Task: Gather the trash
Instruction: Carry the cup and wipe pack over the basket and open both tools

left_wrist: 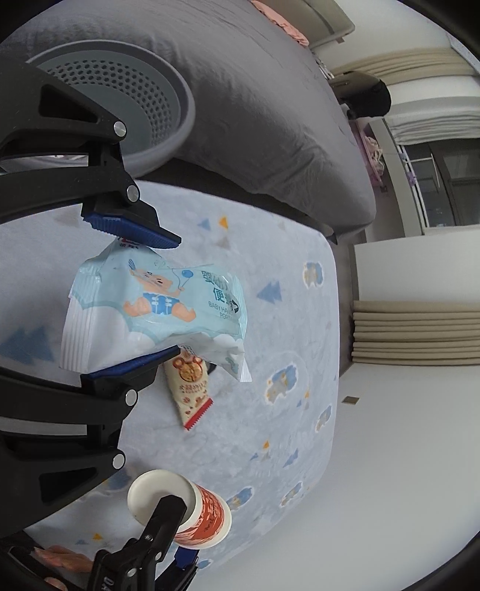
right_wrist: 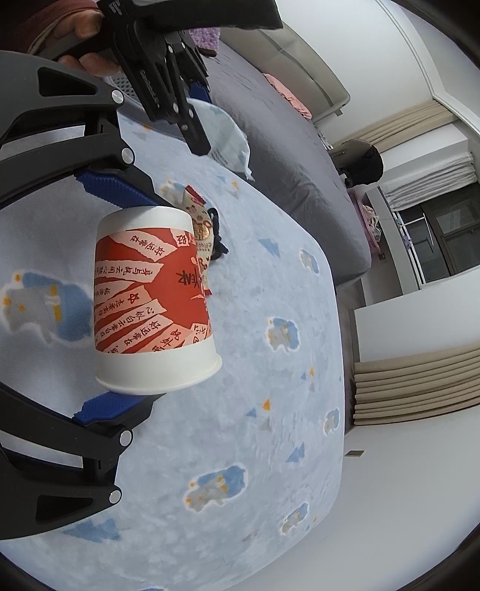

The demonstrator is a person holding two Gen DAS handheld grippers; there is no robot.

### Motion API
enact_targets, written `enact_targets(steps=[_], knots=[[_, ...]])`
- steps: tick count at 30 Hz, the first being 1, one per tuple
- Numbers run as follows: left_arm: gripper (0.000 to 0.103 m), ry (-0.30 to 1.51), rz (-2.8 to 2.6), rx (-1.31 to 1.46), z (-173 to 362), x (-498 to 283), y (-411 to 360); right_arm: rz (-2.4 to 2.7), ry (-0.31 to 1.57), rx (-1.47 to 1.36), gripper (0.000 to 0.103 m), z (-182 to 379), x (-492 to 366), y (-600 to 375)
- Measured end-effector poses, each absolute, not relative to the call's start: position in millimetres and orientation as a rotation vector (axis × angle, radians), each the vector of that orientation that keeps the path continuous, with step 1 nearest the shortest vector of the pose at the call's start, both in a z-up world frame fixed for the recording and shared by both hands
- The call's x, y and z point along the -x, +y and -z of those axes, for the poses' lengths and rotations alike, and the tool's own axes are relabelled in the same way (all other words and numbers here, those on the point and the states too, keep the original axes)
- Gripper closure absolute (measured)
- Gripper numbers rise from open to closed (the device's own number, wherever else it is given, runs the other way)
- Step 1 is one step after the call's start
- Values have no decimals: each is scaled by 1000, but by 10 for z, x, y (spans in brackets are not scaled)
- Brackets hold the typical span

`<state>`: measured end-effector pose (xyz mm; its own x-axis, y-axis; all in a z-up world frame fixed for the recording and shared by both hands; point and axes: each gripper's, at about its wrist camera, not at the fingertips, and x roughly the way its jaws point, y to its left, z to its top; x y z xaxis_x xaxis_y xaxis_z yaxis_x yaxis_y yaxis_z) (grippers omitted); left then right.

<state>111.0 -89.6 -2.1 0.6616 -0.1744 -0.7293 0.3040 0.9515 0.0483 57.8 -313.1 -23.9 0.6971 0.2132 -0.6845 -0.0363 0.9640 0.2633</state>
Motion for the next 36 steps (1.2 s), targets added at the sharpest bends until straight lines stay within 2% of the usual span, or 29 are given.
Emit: enact_targets(steps=[19,36], knots=[[51,744,93,-60,35,-641,337,-280,783,-88,23,115,-499,-1856],[51,779,-150,47,268,-737,1429,-505,790,-24,23,90,-917,-434]])
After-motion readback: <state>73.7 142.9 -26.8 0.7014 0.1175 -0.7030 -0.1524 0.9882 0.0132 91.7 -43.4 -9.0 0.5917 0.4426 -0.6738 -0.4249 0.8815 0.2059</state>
